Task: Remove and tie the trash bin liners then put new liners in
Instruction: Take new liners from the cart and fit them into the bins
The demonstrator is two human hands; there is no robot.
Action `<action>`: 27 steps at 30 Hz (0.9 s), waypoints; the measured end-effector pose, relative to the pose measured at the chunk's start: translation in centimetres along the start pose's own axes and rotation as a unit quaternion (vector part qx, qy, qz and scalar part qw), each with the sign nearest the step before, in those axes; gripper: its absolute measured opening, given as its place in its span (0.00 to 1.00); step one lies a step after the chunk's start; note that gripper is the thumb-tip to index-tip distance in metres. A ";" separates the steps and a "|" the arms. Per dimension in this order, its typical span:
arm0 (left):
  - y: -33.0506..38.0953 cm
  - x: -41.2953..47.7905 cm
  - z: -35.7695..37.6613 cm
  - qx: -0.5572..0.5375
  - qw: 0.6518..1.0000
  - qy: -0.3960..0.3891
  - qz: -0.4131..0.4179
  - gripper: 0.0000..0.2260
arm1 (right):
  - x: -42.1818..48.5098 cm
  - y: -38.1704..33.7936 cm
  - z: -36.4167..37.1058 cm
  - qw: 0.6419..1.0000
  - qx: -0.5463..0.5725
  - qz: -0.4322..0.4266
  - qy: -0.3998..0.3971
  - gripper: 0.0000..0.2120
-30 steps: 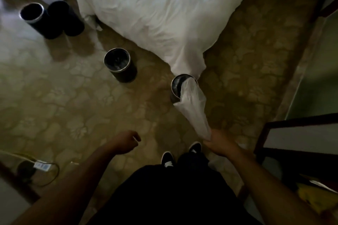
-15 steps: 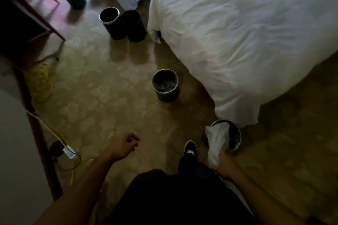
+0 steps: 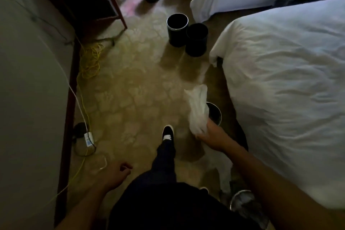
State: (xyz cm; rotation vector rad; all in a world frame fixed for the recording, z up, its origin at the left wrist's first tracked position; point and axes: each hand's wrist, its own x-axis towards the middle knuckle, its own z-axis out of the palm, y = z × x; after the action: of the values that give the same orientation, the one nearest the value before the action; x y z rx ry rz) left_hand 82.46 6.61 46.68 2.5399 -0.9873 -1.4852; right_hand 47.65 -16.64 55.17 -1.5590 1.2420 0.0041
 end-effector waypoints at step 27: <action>44.7 36.7 -33.0 0.041 0.990 -0.039 0.130 0.05 | 37.3 -8.3 -20.5 0.966 -0.092 0.237 0.040 0.38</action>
State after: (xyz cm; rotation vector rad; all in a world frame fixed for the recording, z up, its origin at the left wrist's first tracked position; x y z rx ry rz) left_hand 98.69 -57.81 51.21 2.3073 -1.3572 -1.5054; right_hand 58.63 -57.96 48.19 -1.3907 1.6924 0.3779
